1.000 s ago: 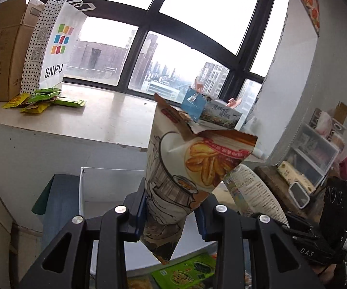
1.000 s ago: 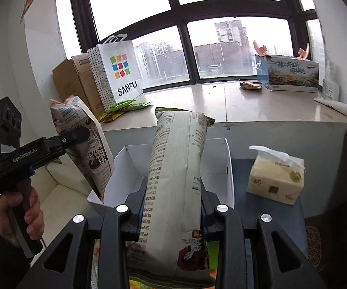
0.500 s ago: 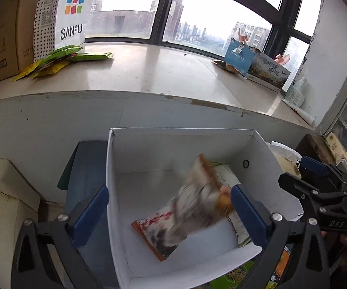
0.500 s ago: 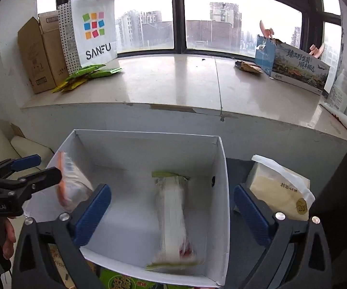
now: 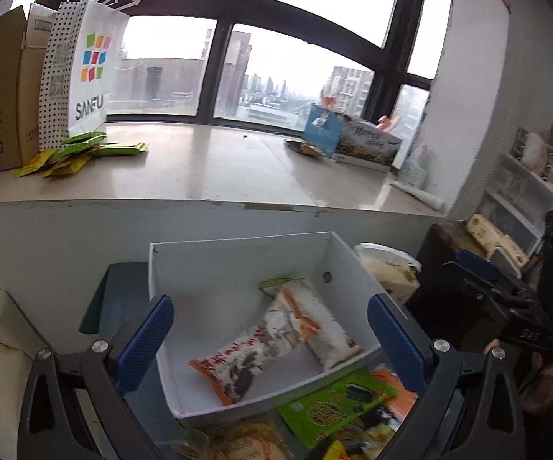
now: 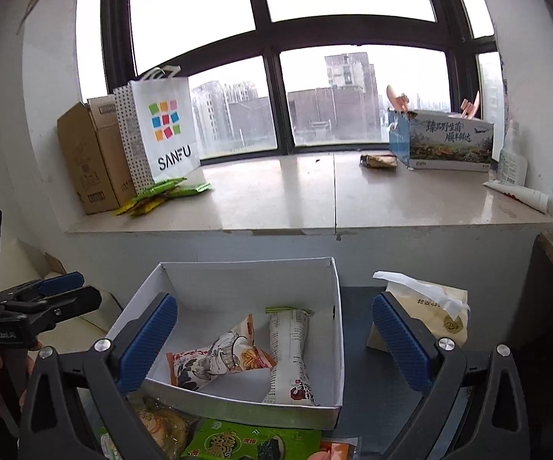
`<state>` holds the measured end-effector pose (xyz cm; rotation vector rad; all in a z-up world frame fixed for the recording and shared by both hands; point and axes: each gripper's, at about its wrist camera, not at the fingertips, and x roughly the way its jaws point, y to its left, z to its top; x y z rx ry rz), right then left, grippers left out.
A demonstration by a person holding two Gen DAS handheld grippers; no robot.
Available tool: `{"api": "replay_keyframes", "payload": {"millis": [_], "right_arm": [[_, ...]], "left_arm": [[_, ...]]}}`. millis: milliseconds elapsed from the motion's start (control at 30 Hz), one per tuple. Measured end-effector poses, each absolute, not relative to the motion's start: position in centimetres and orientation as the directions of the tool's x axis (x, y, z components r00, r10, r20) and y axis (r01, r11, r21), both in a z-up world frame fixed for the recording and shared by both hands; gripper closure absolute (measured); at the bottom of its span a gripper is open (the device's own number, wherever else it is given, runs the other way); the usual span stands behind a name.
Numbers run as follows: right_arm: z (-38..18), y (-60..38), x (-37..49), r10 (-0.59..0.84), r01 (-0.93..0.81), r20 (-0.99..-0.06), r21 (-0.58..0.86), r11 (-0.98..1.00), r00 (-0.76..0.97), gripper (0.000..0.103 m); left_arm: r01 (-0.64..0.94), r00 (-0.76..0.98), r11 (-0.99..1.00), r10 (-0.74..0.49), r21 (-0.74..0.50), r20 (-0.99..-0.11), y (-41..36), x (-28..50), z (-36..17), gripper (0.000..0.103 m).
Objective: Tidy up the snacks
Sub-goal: 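Grasp the orange cake packet from the pile with the right gripper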
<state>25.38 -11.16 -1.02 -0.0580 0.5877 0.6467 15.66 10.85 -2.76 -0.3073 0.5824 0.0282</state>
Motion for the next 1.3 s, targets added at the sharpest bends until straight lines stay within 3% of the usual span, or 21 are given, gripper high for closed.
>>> {"api": "replay_keyframes", "payload": {"millis": [233, 433, 767, 1167, 1300], "right_arm": [[0.0, -14.7, 20.3, 0.559, -0.6, -0.527, 0.111, 0.792, 0.64, 0.0], [-0.4, -18.3, 14.8, 0.561, -0.592, -0.483, 0.105, 0.799, 0.672, 0.0], [-6.7, -22.4, 9.9, 0.463, -0.552, -0.651, 0.079, 0.83, 0.602, 0.0], [-10.2, -18.2, 15.2, 0.364, -0.548, -0.795, 0.048, 0.835, 0.485, 0.0], [-12.2, -15.3, 19.1, 0.249, -0.513, -0.87, -0.005, 0.859, 0.425, 0.0]], "left_arm": [[-0.052, 0.881, 0.975, -0.056, -0.214, -0.469, 7.0, 9.2, -0.7, 0.0], [-0.072, 0.869, 0.976, -0.039, -0.204, -0.494, 5.5, 4.8, -2.5, 0.0], [-0.095, 0.832, 0.981, -0.013, -0.167, -0.554, 4.0, -0.7, -7.0, 0.0], [-0.118, 0.83, 0.97, -0.02, -0.211, -0.558, 5.0, -0.9, -7.8, 0.0], [-0.117, 0.828, 0.968, -0.028, -0.222, -0.559, 5.1, -1.1, -8.2, 0.0]]}}
